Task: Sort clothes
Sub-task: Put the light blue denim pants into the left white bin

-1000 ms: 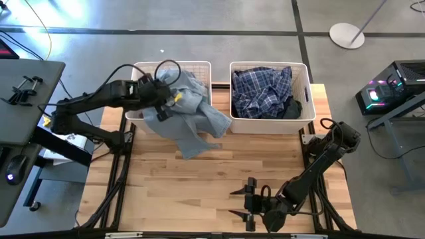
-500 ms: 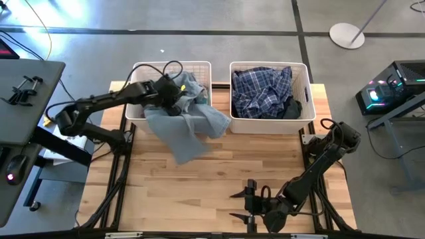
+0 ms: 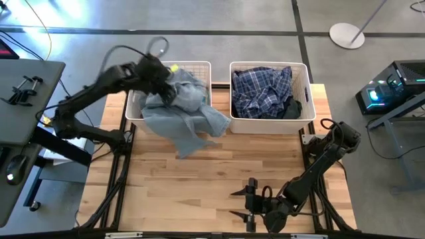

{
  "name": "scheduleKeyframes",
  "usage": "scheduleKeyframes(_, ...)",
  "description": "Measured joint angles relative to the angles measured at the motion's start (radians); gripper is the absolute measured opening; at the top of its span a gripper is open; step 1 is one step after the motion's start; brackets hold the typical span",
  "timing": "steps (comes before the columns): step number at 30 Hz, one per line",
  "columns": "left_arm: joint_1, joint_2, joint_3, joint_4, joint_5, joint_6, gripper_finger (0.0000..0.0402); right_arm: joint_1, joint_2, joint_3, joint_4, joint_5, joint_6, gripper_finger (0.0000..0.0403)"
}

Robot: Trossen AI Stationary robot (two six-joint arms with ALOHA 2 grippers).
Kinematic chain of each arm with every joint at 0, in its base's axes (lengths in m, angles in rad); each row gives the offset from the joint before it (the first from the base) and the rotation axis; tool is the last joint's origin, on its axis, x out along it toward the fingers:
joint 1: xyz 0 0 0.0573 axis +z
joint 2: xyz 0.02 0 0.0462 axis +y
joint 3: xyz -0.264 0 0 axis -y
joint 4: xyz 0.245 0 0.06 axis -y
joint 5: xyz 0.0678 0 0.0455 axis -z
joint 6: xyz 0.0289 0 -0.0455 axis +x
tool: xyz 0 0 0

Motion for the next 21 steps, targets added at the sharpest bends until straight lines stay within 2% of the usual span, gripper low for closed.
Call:
scheduleKeyframes(5, -0.030, -0.004, 0.211, -0.095, 0.002, -0.048, 0.0214, -0.043, 0.001, 0.000, -0.028, 0.060, -0.032, 0.0277)
scheduleKeyframes(9, -0.113, -0.005, 0.313, -0.158, -0.043, -0.041, 0.0221, -0.136, 0.033, 0.001, -0.085, 0.092, -0.070, 0.0277)
scheduleKeyframes(11, -0.173, -0.005, 0.328, -0.183, -0.081, -0.069, 0.0215, -0.194, 0.068, 0.001, -0.115, 0.129, -0.072, 0.0277)
scheduleKeyframes(16, -0.313, 0.002, 0.322, -0.205, -0.087, -0.137, 0.0200, -0.353, 0.155, 0.001, -0.155, 0.251, -0.101, 0.0277)
scheduleKeyframes(21, -0.416, 0.003, 0.291, -0.234, -0.089, -0.160, 0.0190, -0.493, 0.221, 0.000, -0.089, 0.212, -0.151, 0.0277)
